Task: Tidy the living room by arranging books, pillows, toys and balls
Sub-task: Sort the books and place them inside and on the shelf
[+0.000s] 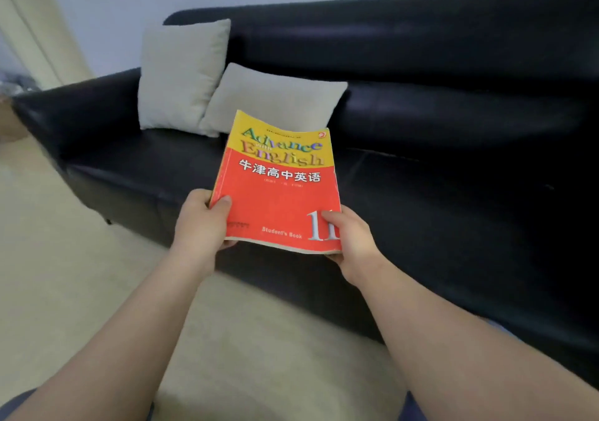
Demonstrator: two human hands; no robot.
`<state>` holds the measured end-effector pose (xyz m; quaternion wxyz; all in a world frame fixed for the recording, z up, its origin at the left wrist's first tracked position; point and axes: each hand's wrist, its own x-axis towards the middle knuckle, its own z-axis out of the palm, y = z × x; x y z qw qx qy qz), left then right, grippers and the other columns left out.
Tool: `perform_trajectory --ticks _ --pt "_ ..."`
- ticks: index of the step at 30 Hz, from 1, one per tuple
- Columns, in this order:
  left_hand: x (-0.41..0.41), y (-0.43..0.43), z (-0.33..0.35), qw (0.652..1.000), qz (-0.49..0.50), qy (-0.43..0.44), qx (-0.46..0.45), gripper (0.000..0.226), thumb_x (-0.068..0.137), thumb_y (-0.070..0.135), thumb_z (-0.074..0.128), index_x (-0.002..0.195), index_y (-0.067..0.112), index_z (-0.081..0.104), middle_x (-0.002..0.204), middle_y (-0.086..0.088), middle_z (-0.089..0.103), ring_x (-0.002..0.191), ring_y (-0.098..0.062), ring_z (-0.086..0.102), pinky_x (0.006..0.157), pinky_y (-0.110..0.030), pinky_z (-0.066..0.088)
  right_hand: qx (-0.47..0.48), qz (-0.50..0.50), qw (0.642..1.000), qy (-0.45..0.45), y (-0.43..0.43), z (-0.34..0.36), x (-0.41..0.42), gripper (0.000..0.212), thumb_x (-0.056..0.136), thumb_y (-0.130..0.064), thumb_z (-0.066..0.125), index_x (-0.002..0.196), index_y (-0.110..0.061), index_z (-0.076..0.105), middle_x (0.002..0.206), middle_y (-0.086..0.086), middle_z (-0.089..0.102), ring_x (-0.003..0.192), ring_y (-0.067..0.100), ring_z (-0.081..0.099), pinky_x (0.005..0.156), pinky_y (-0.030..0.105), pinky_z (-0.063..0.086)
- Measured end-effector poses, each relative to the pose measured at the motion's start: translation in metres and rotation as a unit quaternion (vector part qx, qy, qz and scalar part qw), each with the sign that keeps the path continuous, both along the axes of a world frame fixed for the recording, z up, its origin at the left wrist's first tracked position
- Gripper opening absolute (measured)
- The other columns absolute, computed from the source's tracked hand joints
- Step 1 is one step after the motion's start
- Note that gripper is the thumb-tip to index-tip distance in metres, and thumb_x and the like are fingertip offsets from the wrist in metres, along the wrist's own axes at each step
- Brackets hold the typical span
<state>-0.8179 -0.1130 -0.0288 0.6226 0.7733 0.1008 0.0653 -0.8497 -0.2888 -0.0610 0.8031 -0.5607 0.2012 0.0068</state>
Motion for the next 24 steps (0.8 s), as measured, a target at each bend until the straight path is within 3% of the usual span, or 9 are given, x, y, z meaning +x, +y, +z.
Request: perform_trajectory --ticks 3,6,10,13,17,21,24 --pt "0.007 -0.066 0.003 0.998 -0.064 0.021 -0.018 0.011 0.098 0.023 0.046 0.104 0.015 0.048 0.092 -0.002 0.059 0.079 -0.017 0.06 0.058 -0.03 0.049 -0.026 -0.065 0.997 0.016 -0.065 0.01 -0.016 0.01 0.094 -0.02 0.053 0.101 -0.024 0.059 0.095 -0.001 0.068 0.085 0.019 0.066 0.076 0.035 0.055" --pt "0.0 -0.136 0.002 0.989 -0.14 0.045 -0.024 0.012 0.098 0.024 0.045 0.105 0.015 0.048 0.096 -0.004 0.061 0.082 -0.018 0.061 0.062 -0.032 0.051 -0.063 -0.131 0.989 0.027 -0.126 0.014 -0.045 0.022 0.095 -0.021 0.053 0.116 -0.022 0.057 0.102 0.001 0.067 0.09 0.02 0.066 0.077 0.037 0.054" --pt "-0.021 -0.217 0.005 0.974 -0.222 0.041 -0.025 0.012 0.099 0.024 0.042 0.106 0.016 0.046 0.099 -0.004 0.06 0.085 -0.017 0.06 0.058 -0.027 0.047 -0.118 -0.232 0.965 0.016 -0.187 0.021 -0.082 0.02 0.096 -0.023 0.051 0.116 -0.023 0.056 0.091 -0.005 0.066 0.082 0.014 0.065 0.066 0.029 0.053" --pt "-0.033 -0.26 0.013 0.964 -0.265 0.027 -0.023 0.01 0.1 0.026 0.041 0.106 0.019 0.045 0.097 0.0 0.058 0.086 -0.015 0.059 0.062 -0.027 0.049 -0.144 -0.301 0.943 0.012 -0.218 0.034 -0.103 0.019 0.097 -0.024 0.049 0.115 -0.023 0.057 0.091 -0.005 0.065 0.085 0.016 0.064 0.077 0.033 0.053" --pt "-0.044 -0.305 0.03 0.952 -0.301 -0.006 -0.046 0.011 0.099 0.026 0.042 0.105 0.019 0.047 0.096 0.002 0.058 0.091 -0.018 0.06 0.08 -0.039 0.052 -0.153 -0.369 0.917 -0.005 -0.251 0.055 -0.121 0.021 0.099 -0.021 0.047 0.115 -0.018 0.06 0.105 0.002 0.067 0.095 0.022 0.065 0.085 0.038 0.053" --pt "-0.056 -0.36 0.057 0.922 -0.381 -0.034 -0.058 0.012 0.099 0.027 0.042 0.106 0.019 0.046 0.096 0.001 0.057 0.085 -0.015 0.06 0.066 -0.032 0.052 -0.204 -0.467 0.86 -0.02 -0.284 0.078 -0.15 0.024 0.096 -0.016 0.047 0.086 -0.026 0.065 0.092 0.0 0.071 0.083 0.018 0.067 0.077 0.034 0.054" --pt "-0.079 -0.396 0.079 0.889 -0.45 -0.039 -0.069 0.011 0.099 0.026 0.043 0.104 0.016 0.045 0.095 -0.001 0.057 0.081 -0.016 0.061 0.055 -0.027 0.049 -0.254 -0.544 0.8 -0.006 -0.301 0.093 -0.186 0.025 0.092 -0.015 0.048 0.079 -0.028 0.065 0.087 -0.004 0.071 0.087 0.021 0.067 0.084 0.04 0.054"
